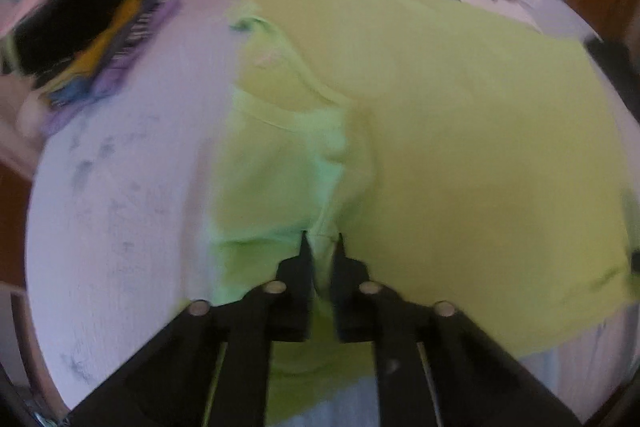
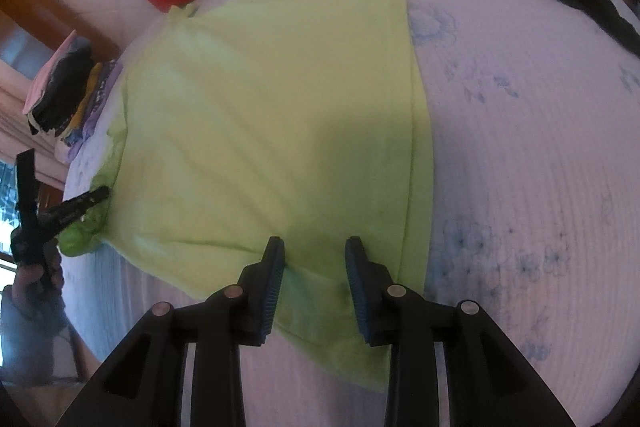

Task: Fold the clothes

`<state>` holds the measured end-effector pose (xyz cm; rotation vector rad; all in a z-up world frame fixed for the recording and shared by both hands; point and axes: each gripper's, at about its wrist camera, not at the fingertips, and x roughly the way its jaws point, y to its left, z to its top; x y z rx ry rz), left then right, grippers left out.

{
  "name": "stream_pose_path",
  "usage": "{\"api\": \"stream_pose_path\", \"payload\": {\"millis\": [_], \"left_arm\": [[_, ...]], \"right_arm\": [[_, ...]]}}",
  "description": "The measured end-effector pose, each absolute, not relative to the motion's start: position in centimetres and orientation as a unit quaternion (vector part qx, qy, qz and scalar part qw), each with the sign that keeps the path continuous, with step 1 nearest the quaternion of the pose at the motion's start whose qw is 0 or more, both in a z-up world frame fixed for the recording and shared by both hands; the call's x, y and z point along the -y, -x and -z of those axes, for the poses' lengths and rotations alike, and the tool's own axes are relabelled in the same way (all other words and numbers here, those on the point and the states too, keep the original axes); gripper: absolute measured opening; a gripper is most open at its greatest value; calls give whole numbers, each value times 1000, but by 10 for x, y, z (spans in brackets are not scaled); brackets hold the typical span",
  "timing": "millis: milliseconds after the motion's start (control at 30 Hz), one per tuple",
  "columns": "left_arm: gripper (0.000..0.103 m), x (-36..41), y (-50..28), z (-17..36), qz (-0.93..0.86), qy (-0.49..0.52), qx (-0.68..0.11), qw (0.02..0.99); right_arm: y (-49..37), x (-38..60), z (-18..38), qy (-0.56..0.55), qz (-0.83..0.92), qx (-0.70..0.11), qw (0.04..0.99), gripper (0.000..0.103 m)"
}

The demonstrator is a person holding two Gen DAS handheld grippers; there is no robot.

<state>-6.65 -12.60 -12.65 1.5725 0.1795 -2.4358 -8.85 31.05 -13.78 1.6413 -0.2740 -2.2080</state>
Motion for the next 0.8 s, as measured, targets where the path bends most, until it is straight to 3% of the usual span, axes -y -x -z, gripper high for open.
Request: {"api": "stream_pose_path", "payload": {"millis": [233, 267, 433, 467, 533, 567, 600, 800], "left_arm": [[6, 268, 16, 124, 798, -513, -203, 243], [11, 285, 7, 128, 789, -515, -223, 251], [17, 304, -16, 123, 787, -515, -203, 273], [22, 300, -18, 121, 791, -514, -207, 259], [43, 284, -20, 116, 803, -516, -202, 217], [57, 275, -21, 114, 809, -516, -197, 201], [64, 265, -22, 112, 815, -515, -193, 185], [64, 227, -27, 116, 822, -527, -171, 130]], "right_arm": [[90, -311, 138, -583, 785, 111, 178, 32], [90, -311, 138, -583, 785, 110, 177, 32], [90, -311, 137, -581, 788, 112, 170, 32], [90, -311, 136, -581, 788, 113, 169, 32], [90, -315, 135, -584, 787, 116, 161, 32], [89, -317, 134, -585, 787, 118, 153, 33], [88, -319, 133, -587, 788, 119, 145, 34], [49, -356, 105, -543, 822, 134, 107, 40]]}}
